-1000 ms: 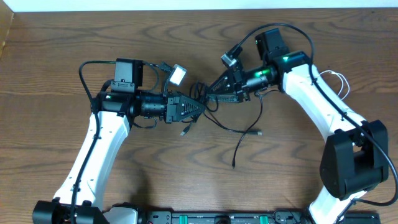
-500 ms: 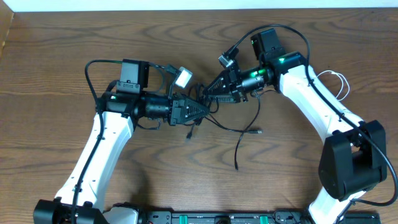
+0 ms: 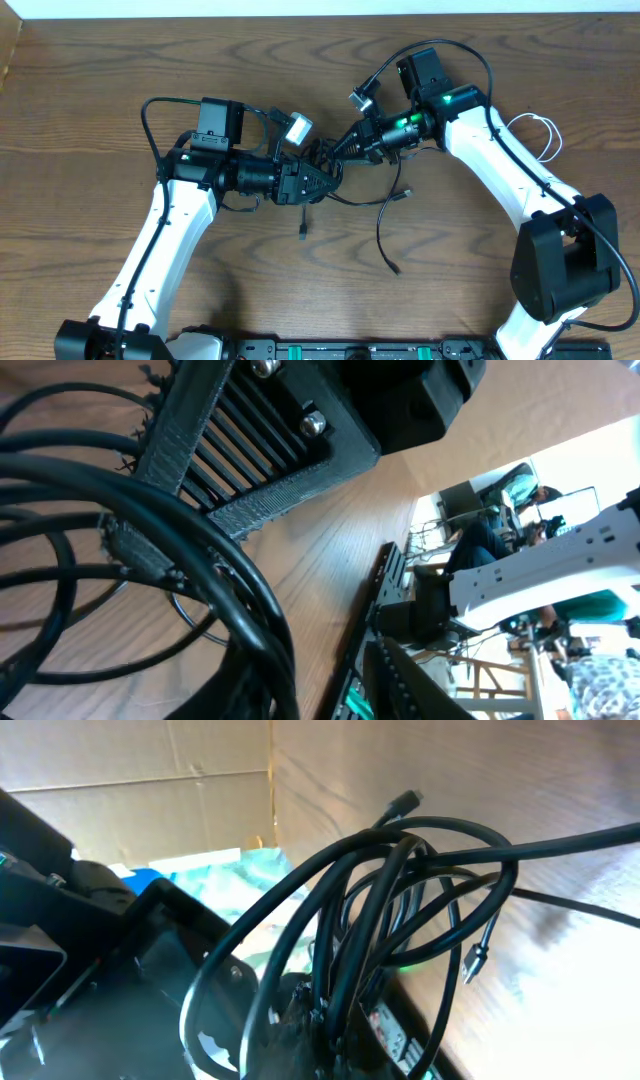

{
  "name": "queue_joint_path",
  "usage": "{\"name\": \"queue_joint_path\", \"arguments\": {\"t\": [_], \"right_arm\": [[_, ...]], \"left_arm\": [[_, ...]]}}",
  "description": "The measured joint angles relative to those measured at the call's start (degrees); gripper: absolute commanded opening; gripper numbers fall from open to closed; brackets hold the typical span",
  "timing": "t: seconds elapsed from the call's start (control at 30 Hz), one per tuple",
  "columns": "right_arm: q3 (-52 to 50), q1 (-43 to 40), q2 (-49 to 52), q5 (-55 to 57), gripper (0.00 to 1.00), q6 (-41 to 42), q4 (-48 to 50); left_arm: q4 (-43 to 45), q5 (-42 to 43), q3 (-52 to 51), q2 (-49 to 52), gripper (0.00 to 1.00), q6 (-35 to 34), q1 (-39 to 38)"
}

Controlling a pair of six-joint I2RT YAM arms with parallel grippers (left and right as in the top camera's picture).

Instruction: Untangle cables

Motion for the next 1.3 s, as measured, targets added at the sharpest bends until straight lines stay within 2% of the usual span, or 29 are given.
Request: {"name": "queue_joint_path", "arguments": {"t": [0.17, 0.33, 0.4, 0.7, 1.0, 1.1, 1.17, 1.3], "right_arm": [[0.0, 0.1, 0.0, 1.4, 0.01, -2.8, -1.3], [0.0, 0.1, 0.0, 2.3, 0.01, -6.4, -3.0], [0.0, 0.1, 0.0, 3.0, 0.01, -7.5, -3.8], [0.0, 0.1, 0.0, 11.1, 0.01, -9.1, -8.5], [0.0, 0.1, 0.0, 25.2, 0.01, -9.3, -11.8], [0.0, 0.1, 0.0, 30.6, 0.01, -9.4, -13.0], [0.0, 0.1, 0.0, 32.1, 0.01, -9.5, -13.4], [0.0, 0.2, 0.0, 33.5, 0.01, -9.7, -13.5]], "left_arm": [[-0.6, -2.6, 0.0, 0.0, 0.34, -0.1, 0.0], [-1.0, -7.1, 0.0, 0.0, 0.19, -2.5, 0.0], [-1.0, -8.4, 0.0, 0.0, 0.08, -3.5, 0.0], [-1.1, -11.6, 0.0, 0.0, 0.08, -5.8, 0.0], [-1.1, -26.6, 0.0, 0.0, 0.08, -19.0, 0.0], [-1.3, -30.5, 0.0, 0.0, 0.08, -22.9, 0.0], [-1.9, -31.7, 0.0, 0.0, 0.15, -24.5, 0.0], [-3.3, -32.5, 0.0, 0.0, 0.37, -26.4, 0.0]]}}
